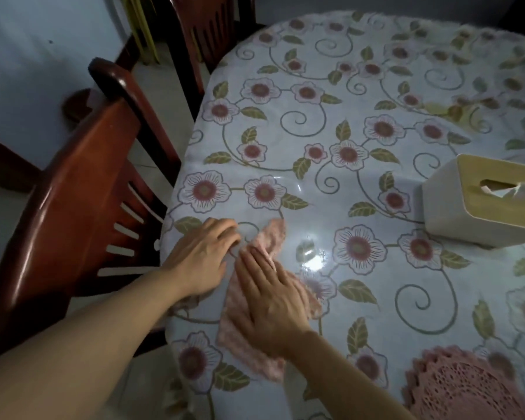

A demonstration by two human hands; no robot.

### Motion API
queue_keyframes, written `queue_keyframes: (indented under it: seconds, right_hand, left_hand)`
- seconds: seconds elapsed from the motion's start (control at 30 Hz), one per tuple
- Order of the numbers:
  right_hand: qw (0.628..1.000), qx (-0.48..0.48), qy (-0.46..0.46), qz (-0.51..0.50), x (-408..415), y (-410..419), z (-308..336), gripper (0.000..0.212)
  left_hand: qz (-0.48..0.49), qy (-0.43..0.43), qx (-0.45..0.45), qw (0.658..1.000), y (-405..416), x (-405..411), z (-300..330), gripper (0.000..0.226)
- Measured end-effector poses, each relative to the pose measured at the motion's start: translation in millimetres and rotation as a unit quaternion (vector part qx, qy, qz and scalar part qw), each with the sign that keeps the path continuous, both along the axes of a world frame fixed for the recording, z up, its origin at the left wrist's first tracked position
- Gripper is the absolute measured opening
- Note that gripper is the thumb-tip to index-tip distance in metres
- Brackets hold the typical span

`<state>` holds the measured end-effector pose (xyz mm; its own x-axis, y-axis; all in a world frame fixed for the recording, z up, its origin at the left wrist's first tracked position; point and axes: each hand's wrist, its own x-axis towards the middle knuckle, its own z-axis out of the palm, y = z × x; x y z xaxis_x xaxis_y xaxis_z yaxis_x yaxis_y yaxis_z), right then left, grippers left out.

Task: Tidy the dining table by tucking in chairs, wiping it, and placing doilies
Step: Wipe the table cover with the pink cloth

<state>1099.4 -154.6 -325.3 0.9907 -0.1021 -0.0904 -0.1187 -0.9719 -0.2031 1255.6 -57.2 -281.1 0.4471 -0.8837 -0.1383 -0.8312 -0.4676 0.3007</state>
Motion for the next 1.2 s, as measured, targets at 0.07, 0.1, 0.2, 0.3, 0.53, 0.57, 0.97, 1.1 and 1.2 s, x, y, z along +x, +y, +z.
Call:
queue_keyframes:
  seconds: [0.07, 0.1, 0.2, 0.3, 0.53, 0.57, 0.97, 1.1, 1.2]
  right_hand:
    - [0.998, -0.018, 0.004, -0.054, 5.3, -25.0, 1.0, 0.073]
    - [0.993, -0.019, 0.006, -0.120, 8.0, -37.8, 1.8, 0.072]
    - [0.946, -0.006, 0.037, -0.323, 16.3, -57.5, 3.1, 0.072]
    - [0.912, 0.009, 0.049, -0.407, 30.9, -32.0, 2.9, 0.070]
    - [0.873, 0.109, 0.014, -0.475, 61.8, 77.1, 5.7, 0.071]
    - [0.868, 0.109, 0.018, -0.484, 63.3, 84.1, 7.4, 0.073]
    - [0.867, 0.061, 0.007, -0.495, 70.5, 63.6, 5.3, 0.075]
    - [0.856, 0.053, -0.010, -0.514, 83.9, 38.2, 6.6, 0.077]
    - [0.838, 0.066, -0.034, -0.541, 90.4, 32.5, 8.2, 0.082]
  left_hand:
    - [0.008, -0.003, 0.013, 1.000, -4.5, 19.0, 4.2, 0.040]
    - [0.003, -0.006, 0.025, 1.000, -6.6, 27.7, 5.4, 0.039]
    - [-0.016, -0.007, 0.046, 0.999, -15.4, 50.7, 7.8, 0.039]
    - [-0.053, -0.008, 0.063, 0.997, -22.8, 71.6, 9.1, 0.038]
    - [-0.161, -0.026, 0.168, 0.972, -36.5, 87.9, 21.2, 0.046]
    - [-0.173, -0.033, 0.179, 0.968, -37.6, 87.6, 23.6, 0.046]
    - [-0.218, -0.059, 0.133, 0.965, -57.2, 104.1, 16.9, 0.037]
    - [-0.240, -0.053, 0.106, 0.963, -73.0, 114.9, 14.0, 0.035]
    - [-0.272, -0.057, 0.101, 0.955, -87.7, 124.2, 14.1, 0.033]
